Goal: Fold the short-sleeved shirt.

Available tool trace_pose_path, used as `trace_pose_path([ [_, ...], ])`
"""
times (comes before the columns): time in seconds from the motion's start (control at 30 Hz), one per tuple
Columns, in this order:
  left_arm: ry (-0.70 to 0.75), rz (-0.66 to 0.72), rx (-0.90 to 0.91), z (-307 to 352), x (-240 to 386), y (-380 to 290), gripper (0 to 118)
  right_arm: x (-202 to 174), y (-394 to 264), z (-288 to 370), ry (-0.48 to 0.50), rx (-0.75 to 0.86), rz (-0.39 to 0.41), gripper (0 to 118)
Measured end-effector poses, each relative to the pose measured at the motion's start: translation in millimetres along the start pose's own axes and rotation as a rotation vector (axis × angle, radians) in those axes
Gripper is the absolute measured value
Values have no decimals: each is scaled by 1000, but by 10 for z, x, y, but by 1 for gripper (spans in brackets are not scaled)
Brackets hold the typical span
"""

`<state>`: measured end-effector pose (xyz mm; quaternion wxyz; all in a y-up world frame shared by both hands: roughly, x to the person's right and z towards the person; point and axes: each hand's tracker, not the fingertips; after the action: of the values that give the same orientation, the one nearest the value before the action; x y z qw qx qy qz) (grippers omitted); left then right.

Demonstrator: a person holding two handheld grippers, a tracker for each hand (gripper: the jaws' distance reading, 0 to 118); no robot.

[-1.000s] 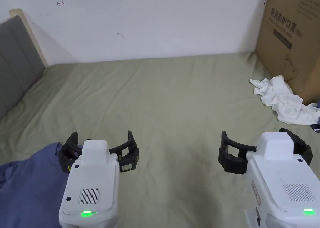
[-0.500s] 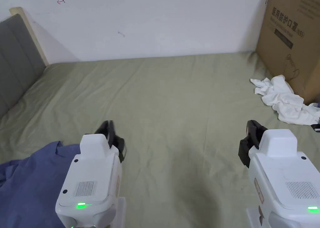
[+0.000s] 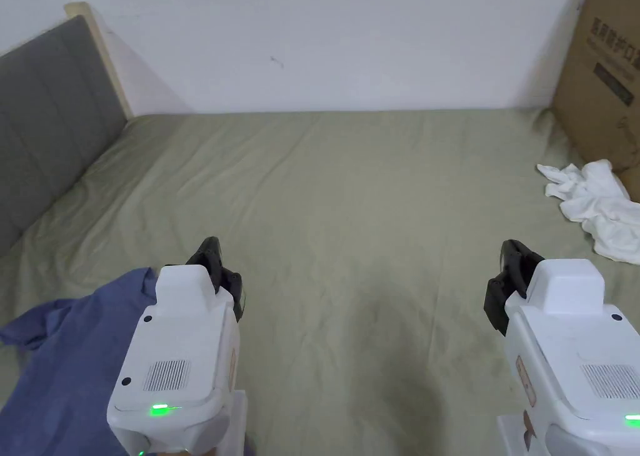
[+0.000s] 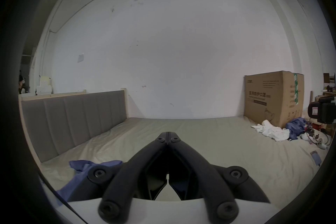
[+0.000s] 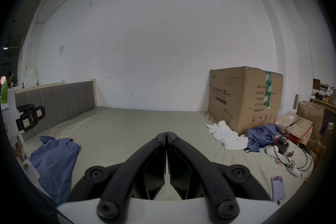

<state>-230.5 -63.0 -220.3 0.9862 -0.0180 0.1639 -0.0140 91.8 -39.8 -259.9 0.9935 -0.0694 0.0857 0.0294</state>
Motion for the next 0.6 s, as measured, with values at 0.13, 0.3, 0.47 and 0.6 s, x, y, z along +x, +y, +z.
trace_pose_path([
  [0.13,107,-17,1,106,-450,15,0,-370,29,-145,106,15,17,0],
  [0.3,274,-31,-17,354,-1159,36,0,-1008,79,-251,260,36,35,0],
  [0.47,429,-47,-51,700,-1849,33,0,-1642,74,-285,391,44,33,0],
  [0.6,515,-42,-68,915,-2193,27,0,-1988,65,-292,466,28,23,0],
])
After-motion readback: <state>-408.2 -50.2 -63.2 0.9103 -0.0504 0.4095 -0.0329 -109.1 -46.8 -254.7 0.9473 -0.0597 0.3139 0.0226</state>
